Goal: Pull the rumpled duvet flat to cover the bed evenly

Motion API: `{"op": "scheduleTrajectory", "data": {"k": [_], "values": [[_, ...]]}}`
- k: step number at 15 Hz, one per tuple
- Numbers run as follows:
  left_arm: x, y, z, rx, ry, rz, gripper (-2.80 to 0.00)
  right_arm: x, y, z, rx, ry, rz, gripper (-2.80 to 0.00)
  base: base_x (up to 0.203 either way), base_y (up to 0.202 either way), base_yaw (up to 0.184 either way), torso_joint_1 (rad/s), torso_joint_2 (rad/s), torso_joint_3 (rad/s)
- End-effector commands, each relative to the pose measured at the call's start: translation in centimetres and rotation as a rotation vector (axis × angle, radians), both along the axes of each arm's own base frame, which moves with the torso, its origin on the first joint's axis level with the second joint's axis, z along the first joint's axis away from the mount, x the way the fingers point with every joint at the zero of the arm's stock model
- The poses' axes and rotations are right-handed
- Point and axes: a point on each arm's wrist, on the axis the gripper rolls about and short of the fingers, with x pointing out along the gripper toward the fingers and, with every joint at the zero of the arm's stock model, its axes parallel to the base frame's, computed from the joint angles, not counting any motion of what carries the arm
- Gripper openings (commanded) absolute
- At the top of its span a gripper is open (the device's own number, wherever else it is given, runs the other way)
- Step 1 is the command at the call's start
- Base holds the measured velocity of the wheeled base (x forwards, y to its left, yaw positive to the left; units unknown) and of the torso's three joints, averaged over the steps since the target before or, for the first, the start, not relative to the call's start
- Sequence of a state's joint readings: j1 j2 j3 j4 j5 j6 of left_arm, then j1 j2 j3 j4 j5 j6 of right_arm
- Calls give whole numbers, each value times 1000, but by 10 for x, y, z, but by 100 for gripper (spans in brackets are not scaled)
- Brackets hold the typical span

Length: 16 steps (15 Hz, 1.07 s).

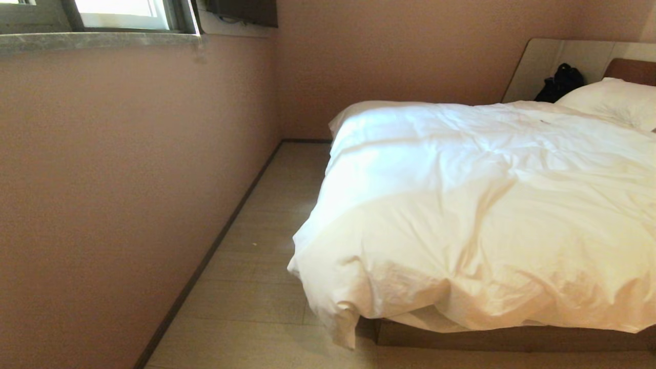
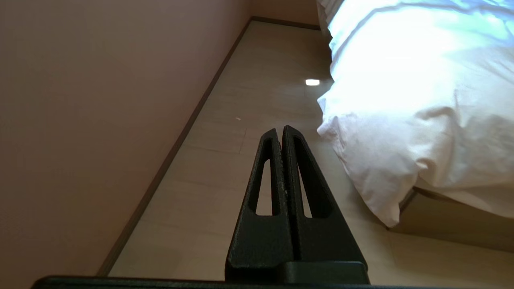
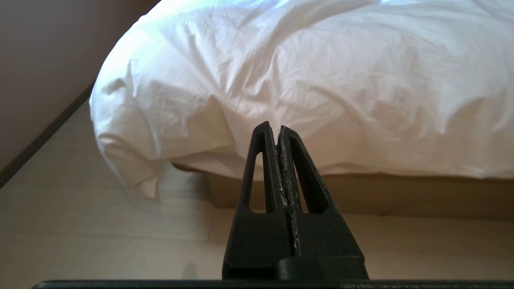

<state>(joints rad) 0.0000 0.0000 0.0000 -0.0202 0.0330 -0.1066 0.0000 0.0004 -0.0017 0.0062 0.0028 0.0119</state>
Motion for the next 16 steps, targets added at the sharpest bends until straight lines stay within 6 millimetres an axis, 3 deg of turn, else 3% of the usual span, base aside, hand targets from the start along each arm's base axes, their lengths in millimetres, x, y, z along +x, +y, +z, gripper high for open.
{"op": "scheduleTrajectory", "data": {"k": [1, 13, 16], "values": [[0, 0, 0, -1, 0, 1, -280, 0, 0, 0, 0, 0, 0, -280, -156, 0, 2, 16, 2, 1], [0, 0, 0, -1, -1, 1, -280, 0, 0, 0, 0, 0, 0, -280, -191, 0, 1, 1, 2, 2], [0, 0, 0, -1, -1, 1, -280, 0, 0, 0, 0, 0, 0, -280, -25, 0, -1, -3, 0, 2]]}}
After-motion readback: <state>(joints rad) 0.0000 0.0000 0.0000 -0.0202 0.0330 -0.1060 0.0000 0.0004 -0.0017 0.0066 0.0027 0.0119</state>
